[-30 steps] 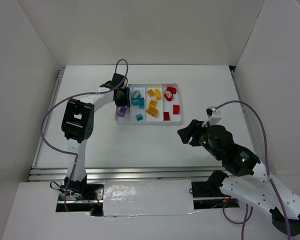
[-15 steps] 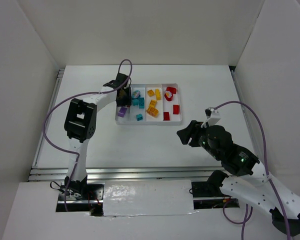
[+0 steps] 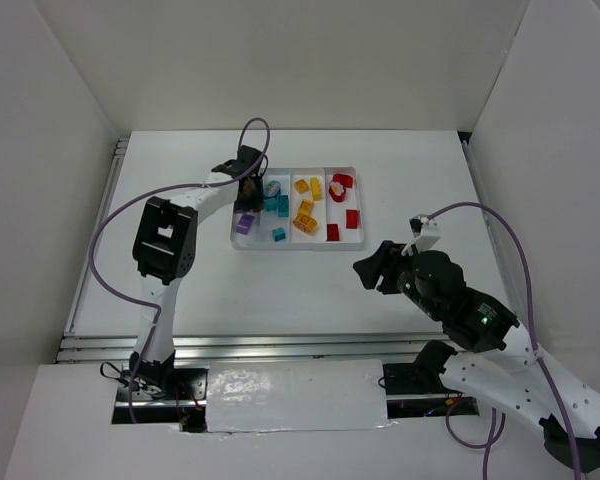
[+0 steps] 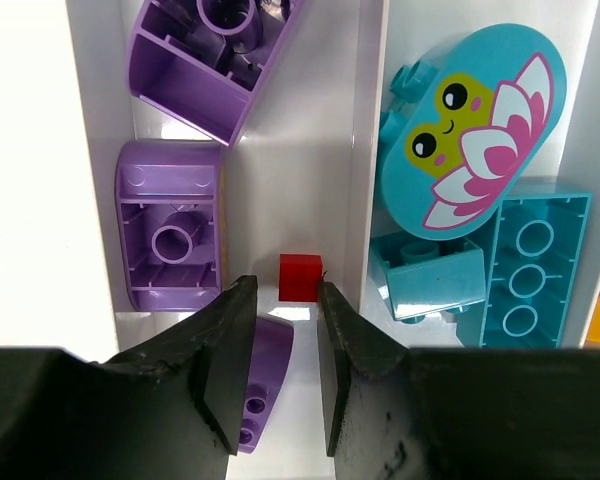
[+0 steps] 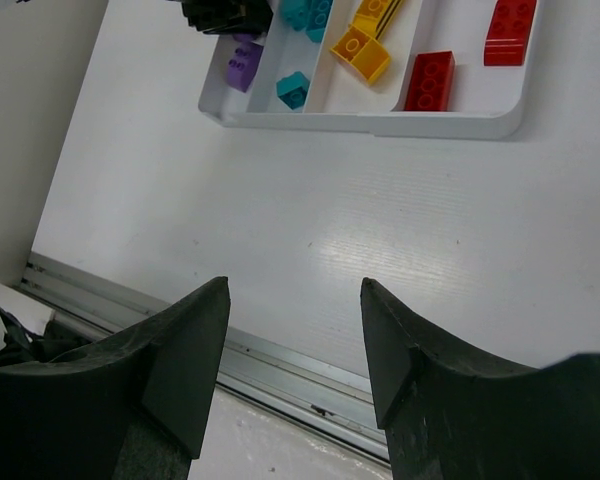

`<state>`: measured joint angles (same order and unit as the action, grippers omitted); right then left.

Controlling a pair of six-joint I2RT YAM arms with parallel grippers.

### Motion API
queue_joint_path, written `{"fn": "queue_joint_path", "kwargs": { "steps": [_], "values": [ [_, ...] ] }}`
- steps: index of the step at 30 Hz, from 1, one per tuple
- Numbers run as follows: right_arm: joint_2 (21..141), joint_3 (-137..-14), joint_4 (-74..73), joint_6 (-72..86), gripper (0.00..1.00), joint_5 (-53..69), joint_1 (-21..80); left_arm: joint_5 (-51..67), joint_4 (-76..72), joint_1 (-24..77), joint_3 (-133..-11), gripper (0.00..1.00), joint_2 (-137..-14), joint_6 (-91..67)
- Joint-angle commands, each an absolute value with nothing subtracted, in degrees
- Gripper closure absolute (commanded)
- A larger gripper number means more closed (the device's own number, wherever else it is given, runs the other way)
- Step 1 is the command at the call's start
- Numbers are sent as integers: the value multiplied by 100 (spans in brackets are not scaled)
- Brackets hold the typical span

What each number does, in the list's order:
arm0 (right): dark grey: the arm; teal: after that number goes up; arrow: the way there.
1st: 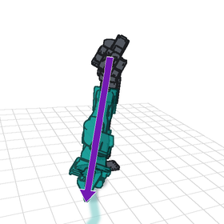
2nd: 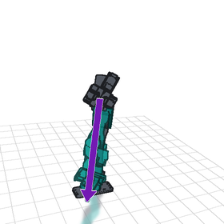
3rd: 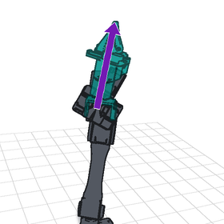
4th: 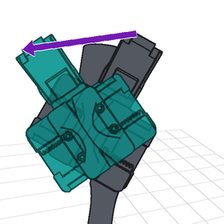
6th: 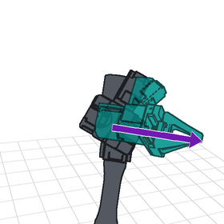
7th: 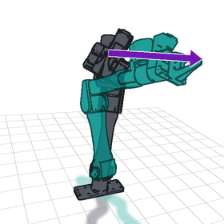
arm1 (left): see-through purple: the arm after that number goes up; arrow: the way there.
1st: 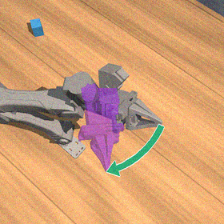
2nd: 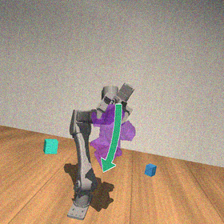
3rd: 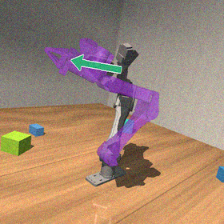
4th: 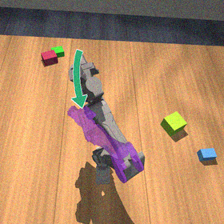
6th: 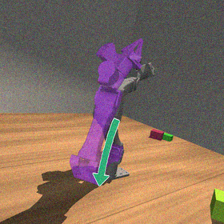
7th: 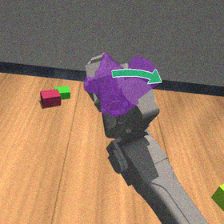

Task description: Sort the legos into containers by color

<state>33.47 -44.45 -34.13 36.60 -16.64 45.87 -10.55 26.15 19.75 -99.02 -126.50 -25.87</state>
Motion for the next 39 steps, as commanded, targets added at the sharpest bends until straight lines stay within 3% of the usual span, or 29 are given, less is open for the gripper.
{"fn": "queue_joint_path", "kwargs": {
  "steps": [1, 16, 30, 39],
  "values": [
    [3305, -4359, -3226, 3647, 38, -1635, 4597, -1222, 2909, 1969, -9914, 58, -12622, -2558],
    [3489, -4289, -3120, 3595, 38, -1547, 4597, -1020, 2479, 2013, -9607, 55, -12147, -2540],
    [3612, -4298, -3111, 3533, 38, -1494, 4597, -764, 2505, 2013, -9799, 53, -12436, -2531],
    [3577, -4271, -3076, 3524, 38, -1485, 4605, -1020, 2698, 2030, -10020, 69, -12823, -2540]
  ]
}}
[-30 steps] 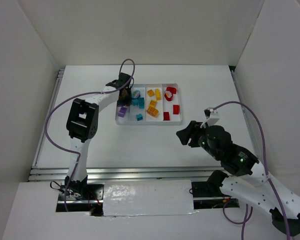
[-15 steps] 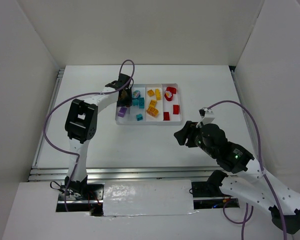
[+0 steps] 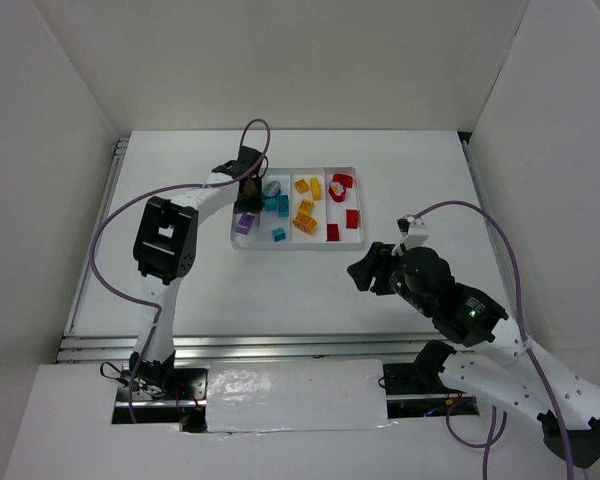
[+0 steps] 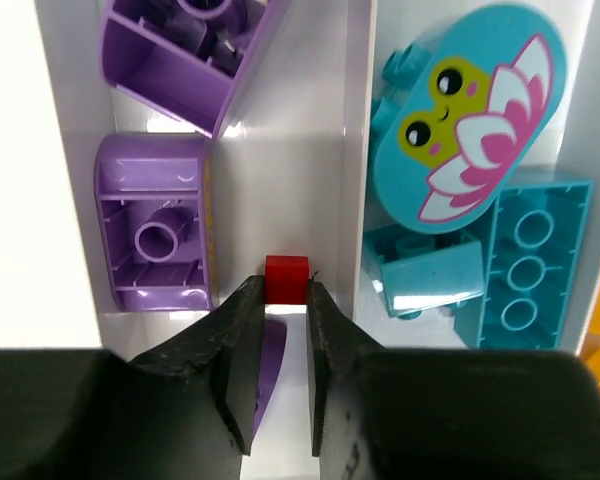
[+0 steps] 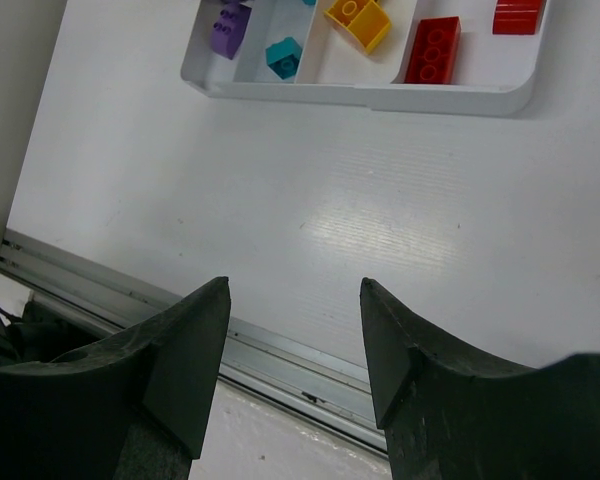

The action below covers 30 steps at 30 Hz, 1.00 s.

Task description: Sort the legos into containers by color

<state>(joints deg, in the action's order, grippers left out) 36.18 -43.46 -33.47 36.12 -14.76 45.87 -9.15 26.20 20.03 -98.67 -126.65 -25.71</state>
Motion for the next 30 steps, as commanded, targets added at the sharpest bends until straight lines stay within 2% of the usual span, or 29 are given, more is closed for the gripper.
{"fn": "queue_joint_path", "kwargs": {
  "steps": [1, 3, 6, 7, 8, 13, 20, 30],
  "values": [
    [3577, -4280, -3085, 3524, 38, -1494, 4597, -1054, 2716, 2039, -10028, 71, -12849, -2549],
    [3577, -4280, -3094, 3516, 38, -1494, 4597, -1265, 2768, 2083, -10063, 74, -12867, -2540],
    [3568, -4263, -3085, 3507, 38, -1485, 4605, -1266, 2830, 2092, -10125, 67, -12928, -2522],
    [3551, -4254, -3068, 3524, 38, -1477, 4597, -1257, 2839, 2092, -10142, 70, -12955, -2522],
    [3551, -4237, -3059, 3516, 38, -1468, 4597, -1239, 2839, 2092, -10143, 81, -12964, -2522],
    [3516, -4228, -3059, 3524, 38, -1485, 4597, -1257, 2830, 2100, -10143, 100, -12868, -2540],
    [3481, -4210, -3041, 3533, 38, -1485, 4597, -1397, 2207, 2101, -9572, 100, -12051, -2646],
    [3428, -4289, -3129, 3542, 38, -1590, 4597, -1372, 2259, 2101, -9449, 100, -11268, -2646]
  ]
}}
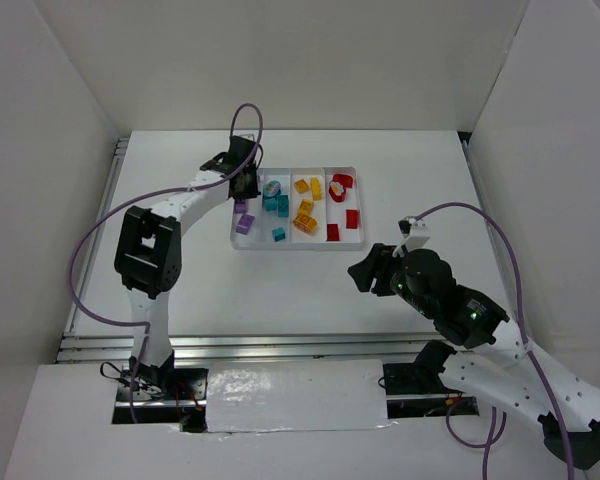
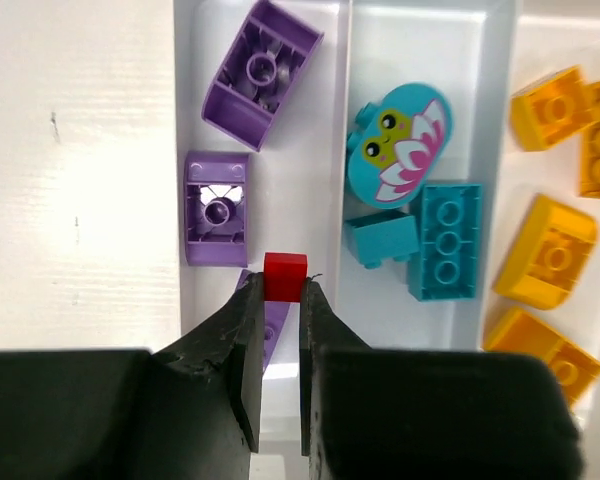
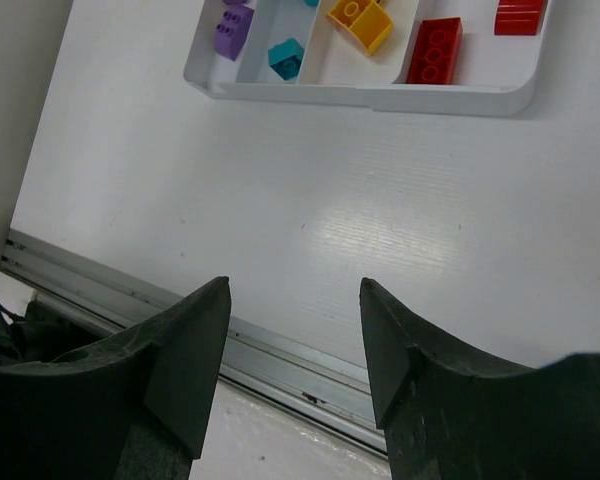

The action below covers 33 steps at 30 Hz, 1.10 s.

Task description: Sort the legos into containers by color

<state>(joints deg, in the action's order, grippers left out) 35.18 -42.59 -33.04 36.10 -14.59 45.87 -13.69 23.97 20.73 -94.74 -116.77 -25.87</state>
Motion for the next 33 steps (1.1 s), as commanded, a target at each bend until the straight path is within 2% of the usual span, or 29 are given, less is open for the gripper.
{"fn": "queue_joint_path", "kwargs": {
  "steps": [1, 8, 11, 15, 17, 19, 27, 33],
  "values": [
    [3393, -4306, -3155, 3568, 38, -1626, 4597, -1258, 2241, 2109, -9361, 100, -11181, -2646],
    [3094, -4710, -3672, 3647, 37, -2109, 4597, -678, 1811, 2416, -8868, 100, -10136, -2654],
    [2997, -4939, -3980, 3709, 32, -2381, 4597, -607, 1731, 2759, -8868, 100, -9897, -2646],
    [2734, -5264, -4402, 3919, 18, -2803, 4597, -440, 1556, 3320, -8947, 100, -9809, -2637],
    [2646, -5439, -4649, 3929, 10, -3023, 4597, -291, 1407, 3567, -9060, 100, -9966, -2637],
    [2575, -5624, -4929, 3990, 8, -3242, 4588, -194, 1345, 3717, -9210, 100, -10255, -2628],
    [2277, -5783, -5370, 4078, 8, -3270, 4597, -368, 826, 4298, -10001, 100, -11441, -2531],
    [2118, -5652, -5476, 4131, 7, -3173, 4597, -931, 1150, 4342, -11107, 100, -12653, -2523]
  ]
}}
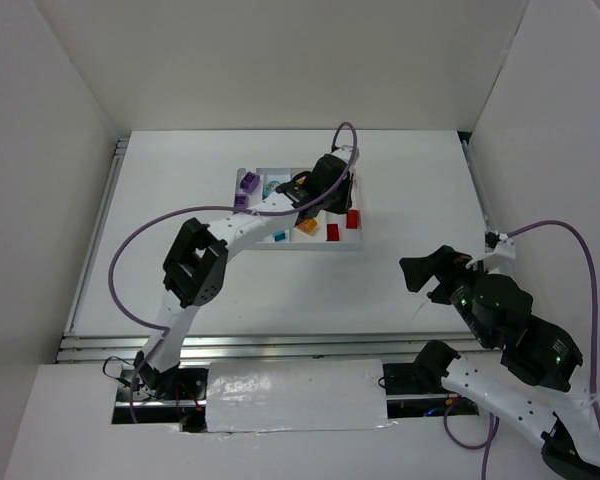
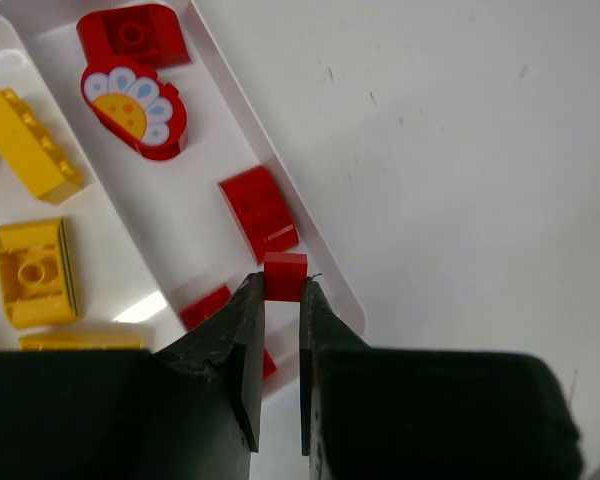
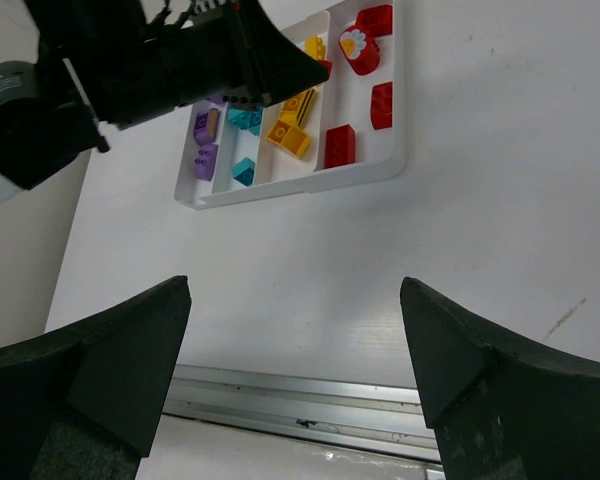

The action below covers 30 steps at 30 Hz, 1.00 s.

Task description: Sort the legos into containers by color

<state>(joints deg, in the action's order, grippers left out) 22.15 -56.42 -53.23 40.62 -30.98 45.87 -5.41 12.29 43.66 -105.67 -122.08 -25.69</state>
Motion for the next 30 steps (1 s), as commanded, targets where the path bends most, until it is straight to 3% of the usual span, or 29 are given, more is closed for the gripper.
{"fn": "queue_joint_path", "kwargs": {
  "steps": [1, 4, 12, 15, 16, 19, 25, 30],
  "values": [
    [2075, -5617, -5484, 4131, 7, -3155, 4597, -1027, 1247, 4342, -11518, 100, -12839, -2496],
    [2013, -5572, -5467, 4131, 7, -3068, 4588, -1151, 1537, 4342, -12214, 97, -13463, -2444],
    [1907, -5502, -5484, 4113, 6, -2900, 4597, -1389, 1626, 4316, -12261, 66, -13755, -2522],
    [1925, -5493, -5449, 4104, 6, -2865, 4588, -1371, 1748, 4280, -12348, 49, -13842, -2575],
    [1925, -5484, -5432, 4078, 6, -2848, 4588, -1380, 1766, 4280, -12349, 38, -13860, -2575],
    [1951, -5476, -5432, 4096, 6, -2839, 4597, -1503, 1775, 4271, -12287, 20, -13808, -2584],
    [1969, -5458, -5405, 4061, 6, -2865, 4597, -1679, 1881, 4263, -12147, 19, -13422, -2531],
    [2144, -5589, -5423, 3886, 5, -2891, 4597, -1871, 2065, 4263, -11375, 19, -11982, -2461]
  ]
}}
